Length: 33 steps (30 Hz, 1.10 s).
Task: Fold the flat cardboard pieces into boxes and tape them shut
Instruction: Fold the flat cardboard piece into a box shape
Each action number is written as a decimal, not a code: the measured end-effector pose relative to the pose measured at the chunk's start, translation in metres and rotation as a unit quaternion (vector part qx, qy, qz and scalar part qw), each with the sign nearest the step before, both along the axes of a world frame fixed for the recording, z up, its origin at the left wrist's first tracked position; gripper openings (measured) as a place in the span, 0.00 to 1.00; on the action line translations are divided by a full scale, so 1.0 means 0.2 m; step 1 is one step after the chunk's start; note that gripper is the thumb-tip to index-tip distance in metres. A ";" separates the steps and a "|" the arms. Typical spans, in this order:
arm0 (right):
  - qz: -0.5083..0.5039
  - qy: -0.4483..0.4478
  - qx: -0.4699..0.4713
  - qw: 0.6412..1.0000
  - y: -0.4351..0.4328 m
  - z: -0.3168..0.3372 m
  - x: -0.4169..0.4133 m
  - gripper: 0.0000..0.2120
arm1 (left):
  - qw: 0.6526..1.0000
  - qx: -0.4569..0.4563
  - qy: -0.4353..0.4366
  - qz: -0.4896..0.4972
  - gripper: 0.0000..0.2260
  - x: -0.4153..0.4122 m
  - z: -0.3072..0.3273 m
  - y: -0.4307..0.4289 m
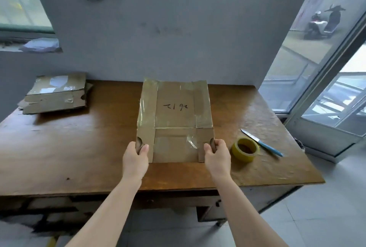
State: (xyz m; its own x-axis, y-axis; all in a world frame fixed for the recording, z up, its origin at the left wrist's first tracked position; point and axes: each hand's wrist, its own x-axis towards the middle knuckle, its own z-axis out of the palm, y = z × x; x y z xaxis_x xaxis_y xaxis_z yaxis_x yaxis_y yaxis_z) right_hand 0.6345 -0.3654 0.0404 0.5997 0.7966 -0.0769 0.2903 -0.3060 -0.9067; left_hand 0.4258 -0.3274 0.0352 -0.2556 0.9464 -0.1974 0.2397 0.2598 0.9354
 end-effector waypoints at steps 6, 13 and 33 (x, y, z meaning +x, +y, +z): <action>0.019 -0.031 -0.035 0.999 -0.13 0.04 0.47 0.04 | 1.000 -0.023 0.012 -0.012 0.15 0.45 0.01 -0.11; 0.017 0.065 -0.032 0.997 -0.18 0.10 0.86 0.04 | 0.998 -0.063 -0.008 -0.023 0.20 0.82 -0.04 -0.14; 0.085 -0.001 0.016 0.996 0.52 0.27 1.22 0.06 | 0.978 -0.135 0.090 -0.130 0.29 1.24 -0.04 0.49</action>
State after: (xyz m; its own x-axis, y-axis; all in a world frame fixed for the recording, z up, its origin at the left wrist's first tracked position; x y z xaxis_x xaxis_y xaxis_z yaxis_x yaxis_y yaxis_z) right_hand 0.8780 -0.2608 0.0945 0.4555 0.8889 -0.0488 0.3367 -0.2228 -0.9149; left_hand 0.6741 -0.2291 0.0270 -0.0666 0.9033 -0.4237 0.4844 0.4005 0.7778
